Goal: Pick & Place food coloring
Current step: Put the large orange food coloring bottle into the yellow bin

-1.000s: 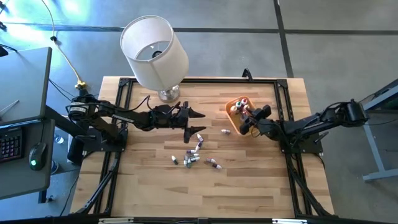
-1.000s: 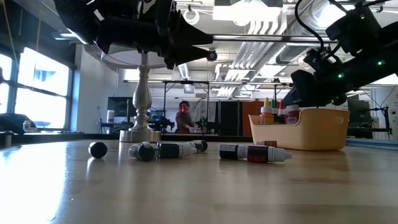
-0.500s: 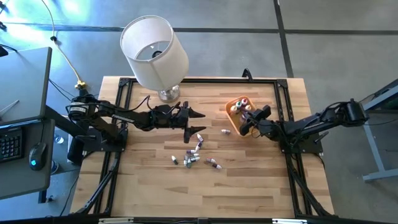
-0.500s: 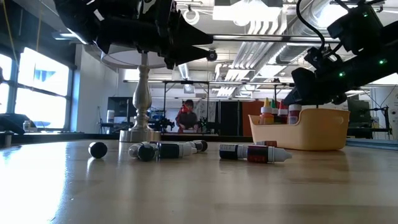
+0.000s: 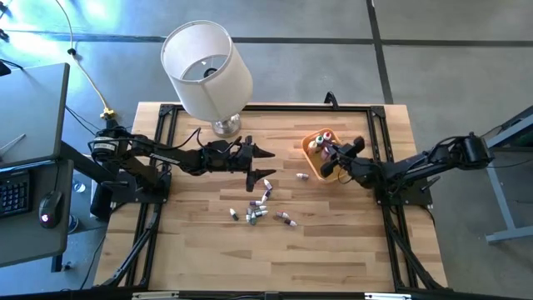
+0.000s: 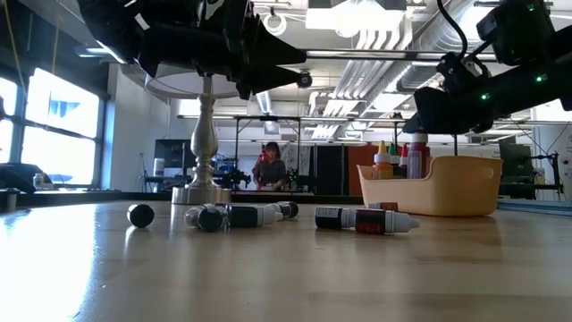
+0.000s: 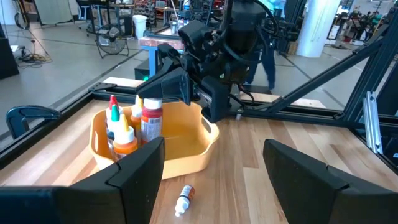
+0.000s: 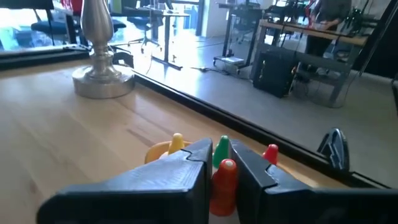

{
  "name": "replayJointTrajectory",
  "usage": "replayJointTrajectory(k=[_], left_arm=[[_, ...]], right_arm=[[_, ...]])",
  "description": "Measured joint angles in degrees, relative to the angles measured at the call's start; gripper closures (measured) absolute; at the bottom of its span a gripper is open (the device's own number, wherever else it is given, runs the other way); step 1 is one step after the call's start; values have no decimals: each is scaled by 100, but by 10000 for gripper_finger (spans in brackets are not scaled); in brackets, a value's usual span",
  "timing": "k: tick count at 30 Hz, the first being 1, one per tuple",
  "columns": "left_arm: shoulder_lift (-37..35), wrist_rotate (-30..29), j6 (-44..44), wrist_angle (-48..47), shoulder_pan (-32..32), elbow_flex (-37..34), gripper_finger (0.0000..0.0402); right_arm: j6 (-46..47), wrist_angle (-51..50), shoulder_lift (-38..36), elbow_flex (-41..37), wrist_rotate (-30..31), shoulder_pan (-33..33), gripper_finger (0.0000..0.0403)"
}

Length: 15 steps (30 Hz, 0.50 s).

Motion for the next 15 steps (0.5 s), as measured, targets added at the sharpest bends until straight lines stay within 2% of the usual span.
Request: replayJointTrajectory(k=[4,10,15], left_arm=[[0,0,0,0,0,0,133],[0,0,0,0,0,0,133],[0,0,0,-1,1,0,133]], right_arm=[[-73,-67,0,0,-5,-94,369],[-217,-105,-2,2,-22,-322,325],[-217,-142,-2,2,-37,-478,308]])
